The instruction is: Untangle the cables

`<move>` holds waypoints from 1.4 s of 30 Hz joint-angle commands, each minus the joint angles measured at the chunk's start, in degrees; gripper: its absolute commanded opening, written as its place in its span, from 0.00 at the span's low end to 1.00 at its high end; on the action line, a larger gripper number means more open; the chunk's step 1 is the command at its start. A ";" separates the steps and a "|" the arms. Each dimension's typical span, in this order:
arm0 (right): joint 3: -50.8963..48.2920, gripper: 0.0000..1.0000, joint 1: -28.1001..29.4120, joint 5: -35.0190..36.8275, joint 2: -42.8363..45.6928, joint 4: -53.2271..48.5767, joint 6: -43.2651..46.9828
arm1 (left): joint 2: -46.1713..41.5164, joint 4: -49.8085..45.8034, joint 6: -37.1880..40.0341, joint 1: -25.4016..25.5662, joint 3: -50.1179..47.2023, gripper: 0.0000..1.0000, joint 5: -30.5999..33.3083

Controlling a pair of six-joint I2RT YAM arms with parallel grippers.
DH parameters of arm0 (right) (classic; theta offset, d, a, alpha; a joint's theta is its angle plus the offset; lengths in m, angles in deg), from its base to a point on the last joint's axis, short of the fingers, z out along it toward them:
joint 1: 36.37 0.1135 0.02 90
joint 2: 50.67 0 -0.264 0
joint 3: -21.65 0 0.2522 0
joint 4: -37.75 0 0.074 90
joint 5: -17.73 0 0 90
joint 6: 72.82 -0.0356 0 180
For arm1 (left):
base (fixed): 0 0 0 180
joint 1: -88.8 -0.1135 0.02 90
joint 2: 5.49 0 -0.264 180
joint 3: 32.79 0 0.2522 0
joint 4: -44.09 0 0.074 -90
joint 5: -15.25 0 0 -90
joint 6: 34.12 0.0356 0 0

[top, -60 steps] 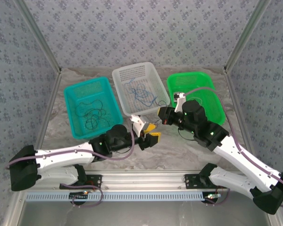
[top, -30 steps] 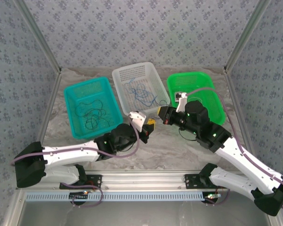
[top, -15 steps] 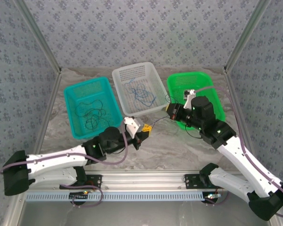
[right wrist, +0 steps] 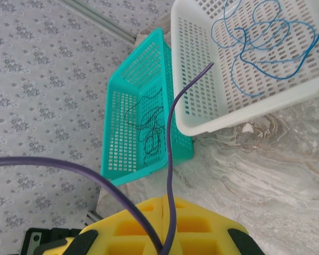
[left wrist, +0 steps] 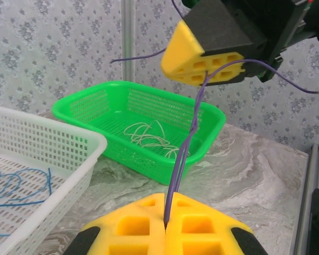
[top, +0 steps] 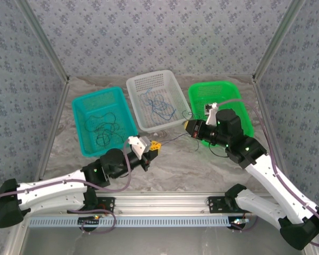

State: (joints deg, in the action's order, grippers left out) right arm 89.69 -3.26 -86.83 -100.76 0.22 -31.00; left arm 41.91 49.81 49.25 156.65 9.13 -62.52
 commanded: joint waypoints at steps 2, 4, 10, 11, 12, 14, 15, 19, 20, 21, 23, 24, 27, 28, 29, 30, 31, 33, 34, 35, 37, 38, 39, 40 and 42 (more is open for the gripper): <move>1.32 0.00 -1.82 6.75 3.27 -0.34 1.44 | -3.80 -15.26 0.35 -0.01 -0.87 0.00 11.33; 1.19 0.00 -1.73 6.20 3.12 -0.31 1.75 | -4.87 -17.35 -0.16 -0.03 -0.93 0.00 14.52; 0.91 0.00 -0.24 6.03 1.93 -0.80 3.18 | -5.28 -19.61 -0.11 0.00 -0.06 0.00 20.55; 0.91 0.00 -0.02 6.08 1.96 -0.92 3.38 | -4.88 -20.25 -0.43 -0.01 0.38 0.00 22.96; 0.91 0.00 0.10 6.42 2.14 -1.04 3.38 | -4.31 -21.31 -0.82 -0.06 0.97 0.00 24.82; 0.91 0.00 0.11 6.82 2.58 -1.04 3.54 | -3.26 -22.86 -1.59 -0.01 2.00 0.00 27.15; 0.79 0.00 0.22 7.00 2.76 -0.85 3.55 | -2.74 -23.17 -2.10 -0.07 2.25 0.00 27.04; 0.04 0.00 0.88 7.88 3.07 0.53 2.99 | -3.06 -15.79 -3.48 0.00 -0.25 0.00 17.28; -0.22 0.00 1.12 8.18 3.00 1.02 2.78 | -3.15 -11.74 -4.33 -0.01 -1.49 0.02 14.02; -0.39 0.00 1.33 8.73 2.91 1.25 2.49 | -3.18 -7.96 -5.78 -0.02 -2.58 0.07 11.15; -0.57 0.00 1.95 9.70 2.80 1.88 2.40 | -3.05 -2.55 -8.10 -0.04 -3.61 0.25 6.73; -0.61 0.00 2.29 9.69 2.76 2.57 2.52 | -2.89 -0.73 -8.39 -0.04 -3.66 0.41 5.15; -0.31 0.00 2.99 8.04 2.41 3.72 4.13 | -2.70 -1.77 -5.53 -0.04 -1.38 0.55 3.62; 0.33 0.00 3.18 8.06 2.15 3.01 4.86 | -2.88 -2.25 -4.23 -0.14 -0.59 0.56 3.59; 1.13 0.00 3.54 8.39 1.71 1.63 5.70 | -3.23 -2.41 -2.61 -0.14 -0.06 0.56 2.94; 1.79 0.00 3.82 9.52 1.49 0.15 5.91 | -3.76 -2.28 -1.22 -0.23 0.65 0.57 1.79; 2.09 0.00 4.07 10.85 1.40 -0.69 5.70 | -4.10 -2.29 -0.80 -0.40 1.34 0.58 0.75; 1.53 0.00 4.37 12.92 1.77 -0.68 4.11 | -3.65 -2.23 -2.41 -1.21 3.42 0.60 -1.48; 0.92 0.00 4.55 13.53 2.05 0.34 3.13 | -2.86 -2.11 -3.72 -1.41 4.40 0.60 -2.89; -0.03 0.00 4.80 14.07 2.43 2.12 2.16 | -1.64 -1.55 -5.14 -1.42 5.52 0.60 -4.44; -1.30 0.00 5.52 14.74 2.62 4.37 1.09 | 0.81 -0.79 -8.44 -1.41 7.38 0.61 -6.28; -1.36 0.00 5.93 14.98 2.49 5.09 1.09 | 2.11 0.20 -9.82 -1.41 7.92 0.62 -7.23; -1.29 0.00 6.27 15.04 2.28 5.53 1.31 | 3.19 1.80 -10.66 -1.41 8.10 0.62 -8.35; -0.93 0.00 6.46 14.90 2.03 5.66 1.58 | 4.23 2.94 -10.86 -1.45 8.30 0.62 -9.40; 0.37 0.00 6.83 15.15 1.46 4.56 2.76 | 6.14 2.72 -10.51 -1.43 9.68 0.61 -10.34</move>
State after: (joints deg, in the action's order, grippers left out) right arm 88.93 2.90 -73.55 -99.12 3.43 -28.45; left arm 46.15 49.72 40.92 155.47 16.41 -68.64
